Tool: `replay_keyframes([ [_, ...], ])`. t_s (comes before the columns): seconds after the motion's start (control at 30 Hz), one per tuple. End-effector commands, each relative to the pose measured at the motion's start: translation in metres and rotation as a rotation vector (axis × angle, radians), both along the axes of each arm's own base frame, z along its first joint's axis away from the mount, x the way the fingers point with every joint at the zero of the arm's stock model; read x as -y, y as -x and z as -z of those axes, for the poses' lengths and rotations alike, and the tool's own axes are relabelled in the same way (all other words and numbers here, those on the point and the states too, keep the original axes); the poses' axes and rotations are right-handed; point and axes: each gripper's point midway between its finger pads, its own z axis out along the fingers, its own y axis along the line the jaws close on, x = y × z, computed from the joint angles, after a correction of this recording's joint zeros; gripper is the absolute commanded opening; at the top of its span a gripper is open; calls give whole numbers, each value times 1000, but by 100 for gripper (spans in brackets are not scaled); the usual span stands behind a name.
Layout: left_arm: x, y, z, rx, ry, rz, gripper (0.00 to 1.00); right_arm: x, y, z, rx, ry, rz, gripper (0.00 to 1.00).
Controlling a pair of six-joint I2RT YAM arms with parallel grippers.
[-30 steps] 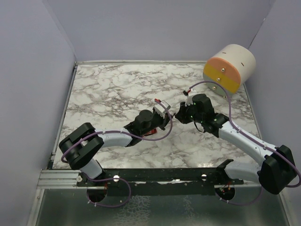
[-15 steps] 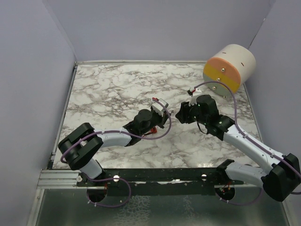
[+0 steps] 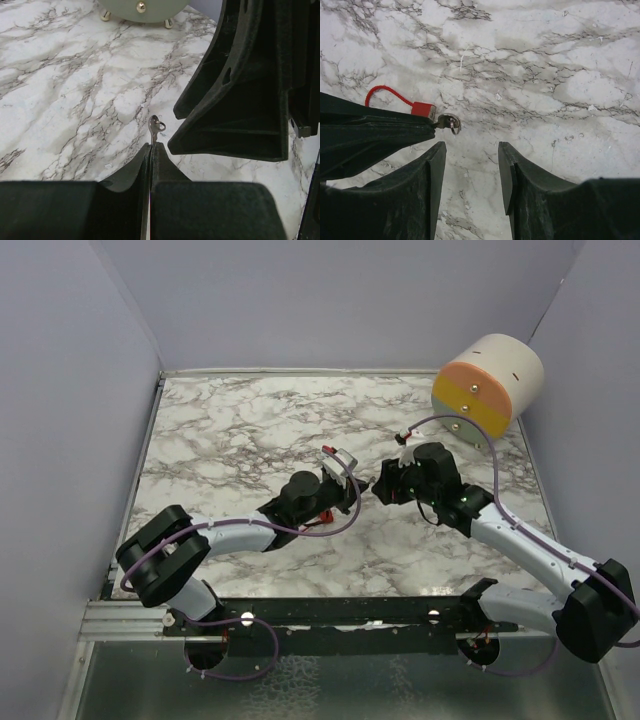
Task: Unlock with the key
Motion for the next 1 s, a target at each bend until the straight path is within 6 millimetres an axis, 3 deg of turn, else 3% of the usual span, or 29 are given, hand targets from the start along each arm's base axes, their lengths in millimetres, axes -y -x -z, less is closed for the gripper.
replay_keyframes([
  [0.0, 6, 13, -9, -23, 30, 71, 0, -7, -5, -7, 38, -14, -26, 47],
  [0.2, 11, 21, -8, -42, 26, 126, 0, -7, -9, -5, 39, 3, -21, 43],
  [0.97, 10, 25, -7, -46, 10, 139, 0, -4, -9, 2, 37, 30, -24, 3],
])
